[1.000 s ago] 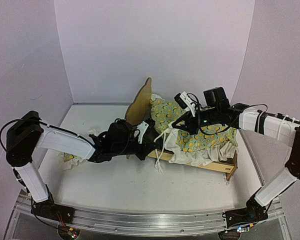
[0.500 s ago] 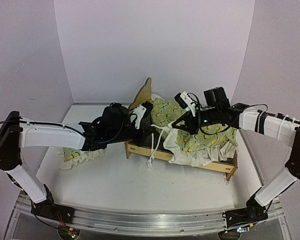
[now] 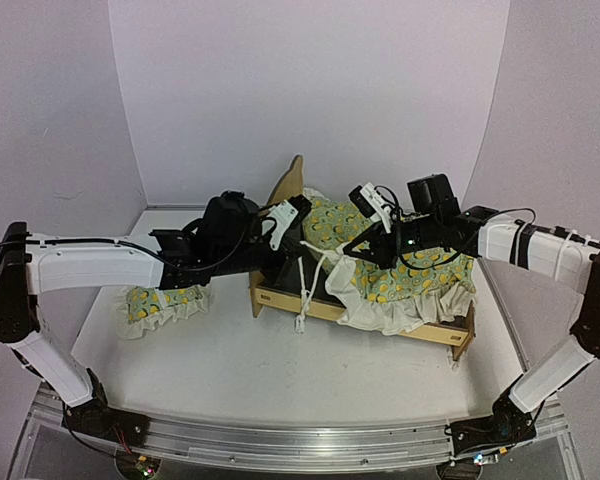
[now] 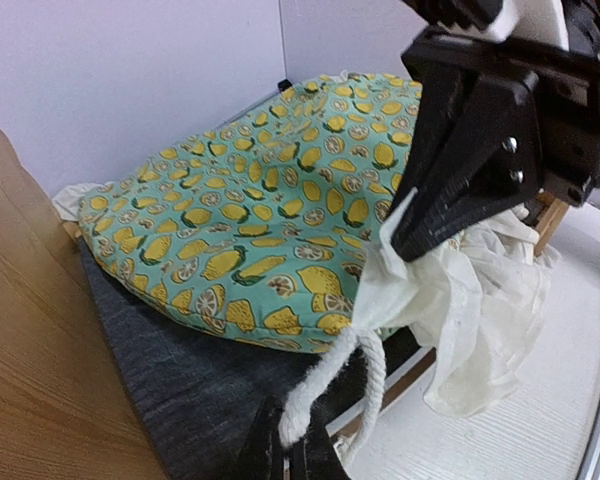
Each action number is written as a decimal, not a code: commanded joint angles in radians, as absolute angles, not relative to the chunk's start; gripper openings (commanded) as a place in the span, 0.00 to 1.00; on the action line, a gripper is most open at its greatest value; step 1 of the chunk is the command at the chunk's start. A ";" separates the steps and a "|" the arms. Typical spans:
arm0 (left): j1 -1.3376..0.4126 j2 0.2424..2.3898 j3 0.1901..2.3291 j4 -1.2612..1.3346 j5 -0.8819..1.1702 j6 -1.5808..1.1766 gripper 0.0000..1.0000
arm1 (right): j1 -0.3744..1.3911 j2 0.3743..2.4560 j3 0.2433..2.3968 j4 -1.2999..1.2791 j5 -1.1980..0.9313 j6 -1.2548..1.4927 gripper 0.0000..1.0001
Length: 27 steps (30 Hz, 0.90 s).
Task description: Set up the pet bed
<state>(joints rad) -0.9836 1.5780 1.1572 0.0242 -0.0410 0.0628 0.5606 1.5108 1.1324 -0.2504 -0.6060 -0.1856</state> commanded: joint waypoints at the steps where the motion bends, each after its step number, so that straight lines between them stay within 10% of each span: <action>1: -0.983 1.558 1.270 0.043 -0.179 0.146 0.00 | 0.554 1.470 1.175 -0.226 -0.611 -0.179 0.00; 27: -0.945 1.591 1.306 -0.095 -0.055 0.075 0.00 | 0.554 1.475 1.192 -0.235 -0.612 -0.175 0.00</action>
<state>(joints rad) -0.9585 1.5745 1.2377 -0.1310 -0.0277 0.0769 0.5606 1.5108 1.1419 -0.2497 -0.6098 -0.1844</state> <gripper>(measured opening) 0.012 0.019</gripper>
